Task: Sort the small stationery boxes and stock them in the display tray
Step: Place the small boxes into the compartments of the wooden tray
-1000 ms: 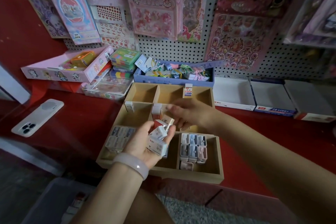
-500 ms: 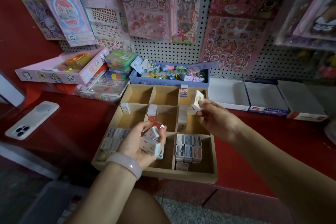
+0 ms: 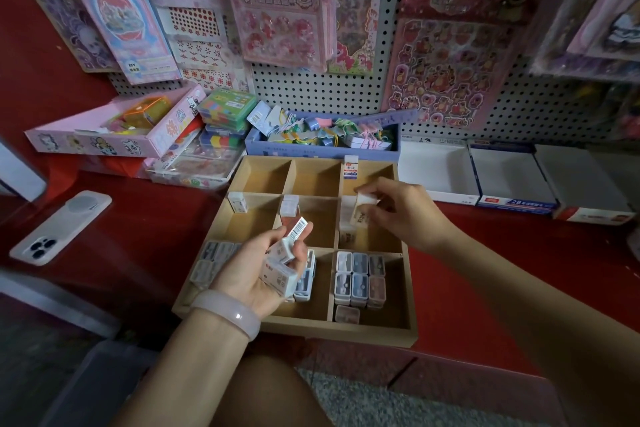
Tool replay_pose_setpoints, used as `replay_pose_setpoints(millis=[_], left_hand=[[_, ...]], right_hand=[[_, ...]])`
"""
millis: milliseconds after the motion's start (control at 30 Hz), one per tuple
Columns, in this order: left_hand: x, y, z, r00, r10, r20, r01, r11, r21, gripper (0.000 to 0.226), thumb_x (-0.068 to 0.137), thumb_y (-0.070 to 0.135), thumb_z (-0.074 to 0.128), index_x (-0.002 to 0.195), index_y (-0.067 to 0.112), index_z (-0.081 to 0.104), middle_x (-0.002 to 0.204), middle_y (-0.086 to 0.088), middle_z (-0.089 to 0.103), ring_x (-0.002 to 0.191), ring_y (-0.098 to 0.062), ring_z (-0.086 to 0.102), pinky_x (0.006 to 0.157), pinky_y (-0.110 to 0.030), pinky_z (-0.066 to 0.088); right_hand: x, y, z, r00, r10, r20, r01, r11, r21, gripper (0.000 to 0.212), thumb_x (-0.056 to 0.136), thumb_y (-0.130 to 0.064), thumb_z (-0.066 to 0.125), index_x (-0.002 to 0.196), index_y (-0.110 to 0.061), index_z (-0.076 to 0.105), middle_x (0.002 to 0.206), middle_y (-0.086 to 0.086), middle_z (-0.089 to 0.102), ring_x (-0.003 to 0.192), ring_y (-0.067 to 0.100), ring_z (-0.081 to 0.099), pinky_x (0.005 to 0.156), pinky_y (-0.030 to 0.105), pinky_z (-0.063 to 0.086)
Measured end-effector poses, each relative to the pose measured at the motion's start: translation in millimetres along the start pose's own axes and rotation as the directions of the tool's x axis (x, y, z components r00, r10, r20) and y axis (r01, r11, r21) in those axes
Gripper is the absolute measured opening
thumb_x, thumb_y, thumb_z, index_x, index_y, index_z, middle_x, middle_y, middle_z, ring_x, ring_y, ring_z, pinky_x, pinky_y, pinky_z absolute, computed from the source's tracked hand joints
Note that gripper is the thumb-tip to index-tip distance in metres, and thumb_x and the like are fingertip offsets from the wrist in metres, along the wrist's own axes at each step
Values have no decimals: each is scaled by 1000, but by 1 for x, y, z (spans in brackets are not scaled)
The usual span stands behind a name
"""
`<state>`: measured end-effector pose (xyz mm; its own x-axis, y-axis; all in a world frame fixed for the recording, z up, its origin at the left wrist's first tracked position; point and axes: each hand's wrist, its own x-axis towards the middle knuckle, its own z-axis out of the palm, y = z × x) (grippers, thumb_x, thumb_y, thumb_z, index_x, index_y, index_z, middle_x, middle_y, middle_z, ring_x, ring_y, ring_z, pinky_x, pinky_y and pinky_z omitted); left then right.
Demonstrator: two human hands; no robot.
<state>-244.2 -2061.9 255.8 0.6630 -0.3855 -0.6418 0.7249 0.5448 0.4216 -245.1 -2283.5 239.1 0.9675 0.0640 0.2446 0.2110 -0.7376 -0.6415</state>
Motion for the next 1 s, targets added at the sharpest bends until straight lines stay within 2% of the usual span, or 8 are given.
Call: replay_pose_setpoints(millis=[133,233,367,667,767,833,933,1000], left_hand=[[-3,0,-2,1000,11,-7,-11,1000,2,35,93,16,52,121,-3,56,80,-17,67,46,-11,58,44,-17,52],[-6,1,-2,1000,-18,-15,17,1000,-15,38,89,16,56,120,-6,56,65,-15,61,44,-11,58,43,-18,52],[-9,4,-2,996,3,-86,-5,999,-32,38,83,12,62,117,-3,52,75,-15,55,45,-14,57,39,-19,49],[-12,4,-6,995,24,-95,-30,997,-69,46,90,10,55,132,-3,43,81,-18,51,51,-16,55,38,-20,48],[-15,5,-6,989,72,-126,-71,997,13,39,90,8,57,126,-5,49,87,-20,55,44,-16,57,39,-20,47],[-18,3,-3,985,111,-131,-103,992,66,27,90,6,57,114,-7,57,83,-20,60,41,-16,56,39,-18,47],[-25,0,1,986,130,-104,-118,987,111,8,90,4,57,91,-3,61,62,-15,64,51,-16,55,40,-16,47],[-27,1,0,987,140,-79,-131,985,111,11,89,4,58,80,0,61,58,-12,63,53,-14,54,40,-15,46]], right_hand=[[2,3,13,981,-113,158,144,969,-203,22,86,-11,63,107,-16,64,103,-3,56,88,13,58,77,27,50],[1,0,26,978,-53,204,104,962,-252,22,88,-15,60,110,-16,59,104,2,48,87,22,57,75,32,48],[0,-2,38,983,28,183,24,961,-277,24,87,-20,61,106,-11,50,107,5,47,89,26,56,77,37,48],[5,-2,27,966,86,245,-25,970,-243,14,89,-23,60,94,-11,57,93,-3,46,80,13,50,67,19,42],[8,-13,22,996,-19,84,41,965,-261,11,92,-20,56,87,-11,61,83,-4,50,72,13,51,66,27,44],[11,-34,20,999,-44,4,44,991,-125,14,94,-22,53,85,-16,61,76,-8,54,68,7,52,63,20,41],[14,-69,24,963,-20,269,-59,958,282,16,95,-27,51,99,-16,62,79,-6,60,65,4,56,62,24,50],[14,-79,30,913,-85,399,-68,932,355,27,93,-23,55,117,-12,59,87,-1,62,66,10,59,63,29,54]])
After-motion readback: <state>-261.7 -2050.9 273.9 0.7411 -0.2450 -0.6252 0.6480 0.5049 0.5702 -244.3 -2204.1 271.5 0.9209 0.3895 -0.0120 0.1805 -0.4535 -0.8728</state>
